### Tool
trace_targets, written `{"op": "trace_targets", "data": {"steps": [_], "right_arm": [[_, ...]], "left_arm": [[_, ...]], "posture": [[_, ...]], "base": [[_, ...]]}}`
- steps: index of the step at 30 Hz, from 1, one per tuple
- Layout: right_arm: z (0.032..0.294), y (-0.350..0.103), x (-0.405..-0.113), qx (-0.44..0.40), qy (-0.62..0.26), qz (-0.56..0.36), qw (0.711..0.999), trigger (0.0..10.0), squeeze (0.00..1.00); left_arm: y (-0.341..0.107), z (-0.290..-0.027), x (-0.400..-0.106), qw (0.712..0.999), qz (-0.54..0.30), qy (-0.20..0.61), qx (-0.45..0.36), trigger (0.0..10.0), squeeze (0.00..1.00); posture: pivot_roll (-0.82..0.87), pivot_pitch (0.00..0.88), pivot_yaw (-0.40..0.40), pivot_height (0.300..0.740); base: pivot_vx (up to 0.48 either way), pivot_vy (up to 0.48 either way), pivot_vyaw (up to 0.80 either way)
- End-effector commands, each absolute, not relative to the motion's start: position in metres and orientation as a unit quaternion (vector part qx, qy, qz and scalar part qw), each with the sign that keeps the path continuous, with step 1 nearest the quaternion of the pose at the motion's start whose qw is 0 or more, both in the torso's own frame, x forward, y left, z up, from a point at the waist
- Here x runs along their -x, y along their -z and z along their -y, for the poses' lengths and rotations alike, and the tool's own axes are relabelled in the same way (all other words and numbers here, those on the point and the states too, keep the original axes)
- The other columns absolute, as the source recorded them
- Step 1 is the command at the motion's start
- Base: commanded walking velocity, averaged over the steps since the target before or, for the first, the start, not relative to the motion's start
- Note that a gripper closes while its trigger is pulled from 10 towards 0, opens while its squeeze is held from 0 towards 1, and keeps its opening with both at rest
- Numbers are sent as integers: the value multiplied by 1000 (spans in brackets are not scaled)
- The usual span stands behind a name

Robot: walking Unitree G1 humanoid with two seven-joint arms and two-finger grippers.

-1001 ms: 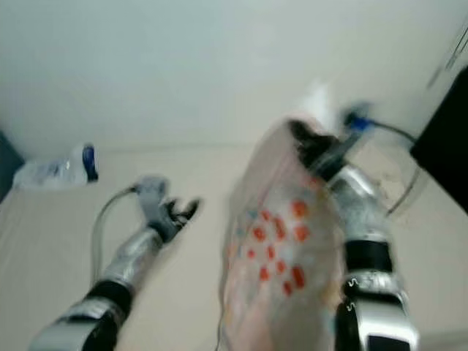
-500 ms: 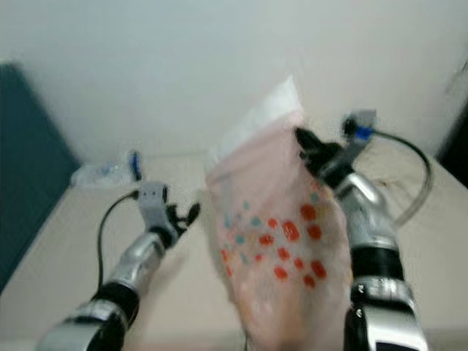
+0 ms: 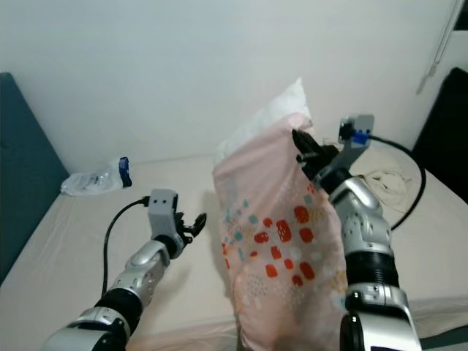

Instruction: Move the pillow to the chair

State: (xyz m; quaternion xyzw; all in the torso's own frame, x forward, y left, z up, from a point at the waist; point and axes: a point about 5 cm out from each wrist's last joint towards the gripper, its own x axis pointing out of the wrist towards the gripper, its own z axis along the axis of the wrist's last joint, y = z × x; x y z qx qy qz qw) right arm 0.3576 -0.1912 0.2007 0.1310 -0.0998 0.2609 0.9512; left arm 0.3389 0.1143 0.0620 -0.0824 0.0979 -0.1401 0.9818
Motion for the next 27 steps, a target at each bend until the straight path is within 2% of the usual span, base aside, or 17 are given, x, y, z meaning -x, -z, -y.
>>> {"op": "trace_targets", "data": {"steps": [1,10,15,27], "right_arm": [[178,-215,-356,-115,-295,130,940,10000,0],[150,-195,-349,-138,-336,106,925,10000,0],[122,-171,-336,-156,-376,70,911,10000,0],[106,-178,-325,-176,-427,91,882,10000,0]], "left_arm": [[-60,-115,-338,982,-100,141,74,10000,0],[-63,-115,-339,985,-85,146,18,10000,0],[-57,-127,-335,989,-93,118,-11,10000,0],[-55,-134,-334,991,-91,101,-17,10000,0]], "posture": [[-39,0,9,740],[-39,0,11,740],[-37,0,8,740],[-29,0,1,740]], "base": [[0,0,756],[0,0,756],[0,0,756],[0,0,755]]}}
